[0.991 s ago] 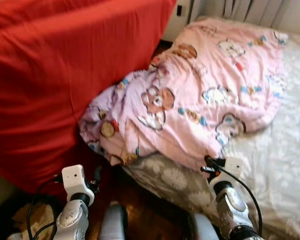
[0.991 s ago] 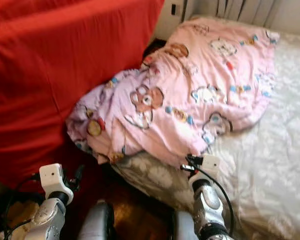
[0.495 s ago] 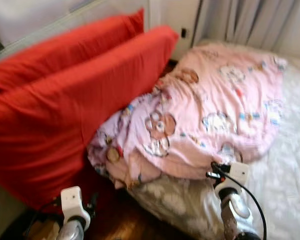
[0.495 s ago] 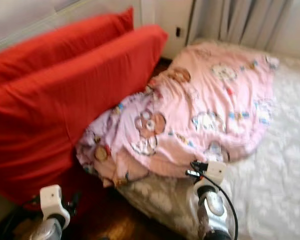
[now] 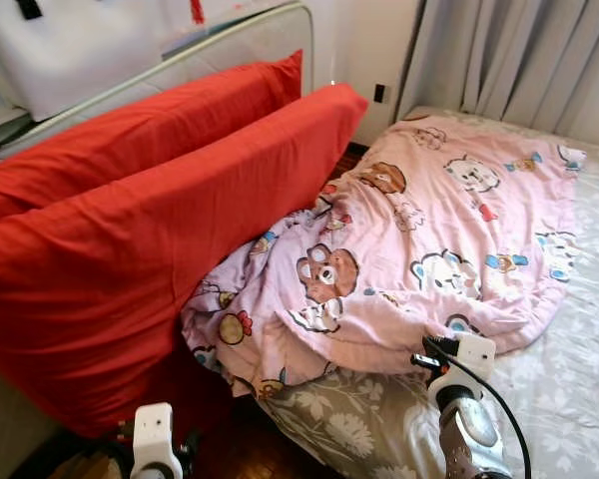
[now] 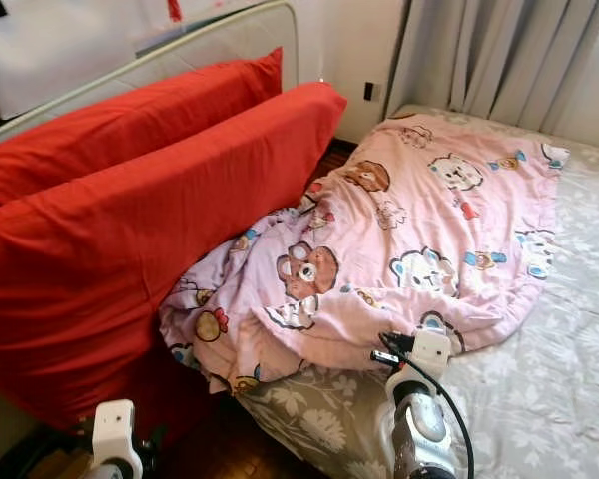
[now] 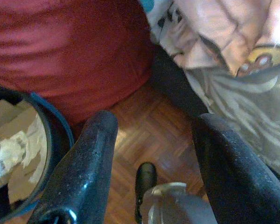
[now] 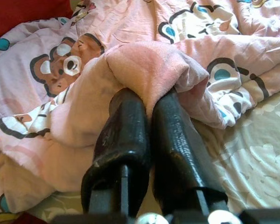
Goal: Clean up the room
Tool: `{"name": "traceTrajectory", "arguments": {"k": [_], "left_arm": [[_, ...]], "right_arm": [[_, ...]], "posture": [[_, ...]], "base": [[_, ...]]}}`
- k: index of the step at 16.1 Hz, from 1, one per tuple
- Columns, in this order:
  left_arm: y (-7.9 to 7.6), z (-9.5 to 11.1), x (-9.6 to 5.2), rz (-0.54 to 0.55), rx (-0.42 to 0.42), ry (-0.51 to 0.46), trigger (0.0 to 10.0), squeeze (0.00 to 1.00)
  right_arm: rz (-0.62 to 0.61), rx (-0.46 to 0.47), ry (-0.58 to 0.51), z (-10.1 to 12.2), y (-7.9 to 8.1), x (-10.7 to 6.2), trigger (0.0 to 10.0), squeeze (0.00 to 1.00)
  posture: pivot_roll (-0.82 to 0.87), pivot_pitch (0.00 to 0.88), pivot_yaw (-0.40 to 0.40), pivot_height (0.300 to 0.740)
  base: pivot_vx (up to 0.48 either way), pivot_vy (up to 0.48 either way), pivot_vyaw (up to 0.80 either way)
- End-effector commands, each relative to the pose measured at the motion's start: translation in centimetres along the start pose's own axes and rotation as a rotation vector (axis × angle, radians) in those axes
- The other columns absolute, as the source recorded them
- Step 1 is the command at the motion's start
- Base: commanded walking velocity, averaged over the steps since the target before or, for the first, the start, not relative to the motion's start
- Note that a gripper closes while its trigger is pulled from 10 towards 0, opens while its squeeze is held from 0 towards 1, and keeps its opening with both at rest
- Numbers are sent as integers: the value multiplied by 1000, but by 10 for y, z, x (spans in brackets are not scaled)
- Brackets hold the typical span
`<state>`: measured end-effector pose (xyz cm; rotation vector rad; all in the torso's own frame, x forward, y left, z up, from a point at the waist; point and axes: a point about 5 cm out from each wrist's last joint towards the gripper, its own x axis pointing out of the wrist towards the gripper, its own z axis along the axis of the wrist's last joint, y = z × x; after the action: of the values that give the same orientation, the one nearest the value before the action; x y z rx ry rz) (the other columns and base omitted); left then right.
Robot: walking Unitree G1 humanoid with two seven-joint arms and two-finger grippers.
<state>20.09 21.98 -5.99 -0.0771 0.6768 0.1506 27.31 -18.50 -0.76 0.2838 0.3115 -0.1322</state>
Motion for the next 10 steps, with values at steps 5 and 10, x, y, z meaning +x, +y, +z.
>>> {"name": "traceTrajectory", "arguments": {"k": [5, 10], "left_arm": [[-1, -11, -2, 3, 28, 41, 10000, 0], [1, -16, -4, 8, 30, 55, 10000, 0]], "right_arm": [[-8, 3, -5, 1, 3, 1, 10000, 0], [-20, 2, -21, 3, 5, 1, 10000, 0]], "posture": [[36, 56, 21, 740], [43, 87, 24, 740]], "base": [[0, 0, 0], [0, 0, 0]]}}
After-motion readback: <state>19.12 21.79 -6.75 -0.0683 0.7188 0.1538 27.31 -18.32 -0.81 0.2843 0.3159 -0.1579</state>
